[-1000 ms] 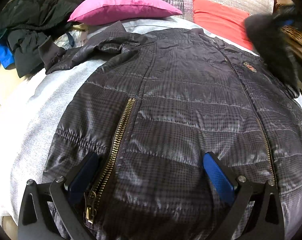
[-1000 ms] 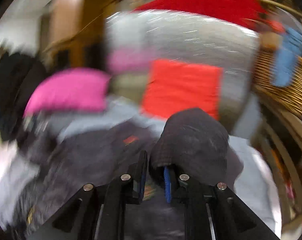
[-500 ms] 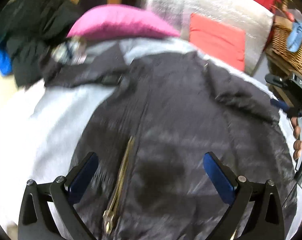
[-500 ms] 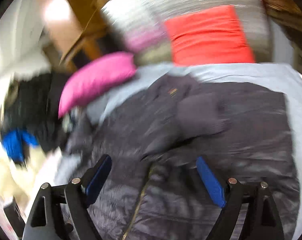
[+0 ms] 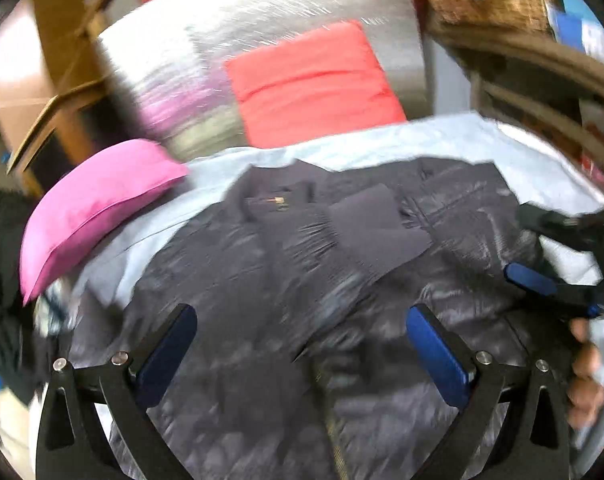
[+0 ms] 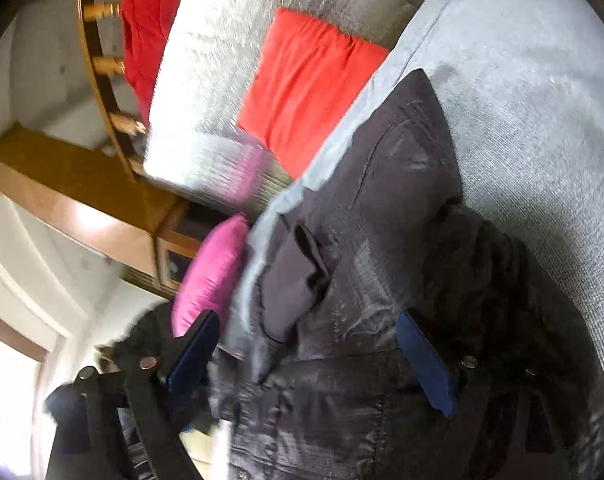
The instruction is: Fold large clothes
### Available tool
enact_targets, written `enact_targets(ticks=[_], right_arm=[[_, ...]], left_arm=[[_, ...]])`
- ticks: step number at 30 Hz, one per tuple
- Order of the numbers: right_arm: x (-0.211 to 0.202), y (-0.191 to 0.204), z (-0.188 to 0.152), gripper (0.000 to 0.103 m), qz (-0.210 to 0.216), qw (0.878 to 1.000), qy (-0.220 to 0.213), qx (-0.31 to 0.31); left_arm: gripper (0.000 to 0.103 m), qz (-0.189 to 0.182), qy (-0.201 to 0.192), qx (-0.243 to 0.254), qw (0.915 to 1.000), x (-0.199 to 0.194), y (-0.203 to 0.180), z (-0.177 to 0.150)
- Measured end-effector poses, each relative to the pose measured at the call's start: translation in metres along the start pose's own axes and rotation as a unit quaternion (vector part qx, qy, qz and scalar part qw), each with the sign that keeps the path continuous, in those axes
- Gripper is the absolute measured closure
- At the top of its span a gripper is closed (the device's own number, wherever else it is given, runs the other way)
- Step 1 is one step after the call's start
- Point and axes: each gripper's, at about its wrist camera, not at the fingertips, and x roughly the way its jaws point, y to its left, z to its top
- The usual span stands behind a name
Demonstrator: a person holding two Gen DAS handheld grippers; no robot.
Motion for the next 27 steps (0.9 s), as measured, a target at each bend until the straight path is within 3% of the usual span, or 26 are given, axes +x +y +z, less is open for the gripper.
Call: enact_targets(ticks=[3,7,9,10,14,18,23,27], right_arm=[[-0.007,-0.005,-0.003,0.012,0.036,0.999,-0.010,-0.002],[-0.012,0.001,-0.006,0.013,0.039,0.999,-0.012,-0.024],[-0.015,-0.002,-0.008,0.013,0.043,0.999,-0.014,-0.024],[-0.016,-0.003,-0.008,0.013,0.047,0.999,-0.015,-0.022],[-0.019,-0.008,-0.010,0.013,0.055,0.998,-0.016,-0.018],[-0.019,-0.010,-0.010,0.013,0.053,0.998,-0.015,-0.022],[-0.019,-0.010,-0.011,0.013,0.050,0.998,-0.015,-0.026],[-0.018,-0.008,-0.010,0.013,0.049,0.998,-0.015,-0.029]], left_arm=[[0.000,0.012,0.025,0.037,0.9989,0.032,-0.019,0.006],[0.000,0.043,0.044,0.089,0.9942,0.050,-0.029,-0.004],[0.002,0.052,0.050,0.073,0.9947,0.056,-0.017,-0.004],[0.010,0.057,0.051,0.064,0.9950,0.058,-0.011,-0.003],[0.032,0.058,0.065,-0.054,0.9947,0.066,0.046,-0.005],[0.033,0.037,0.069,-0.203,0.9759,0.065,0.103,-0.033],[0.033,0.034,0.087,-0.276,0.9566,0.073,0.130,-0.067],[0.032,0.001,0.100,-0.316,0.9436,0.082,0.146,-0.080]])
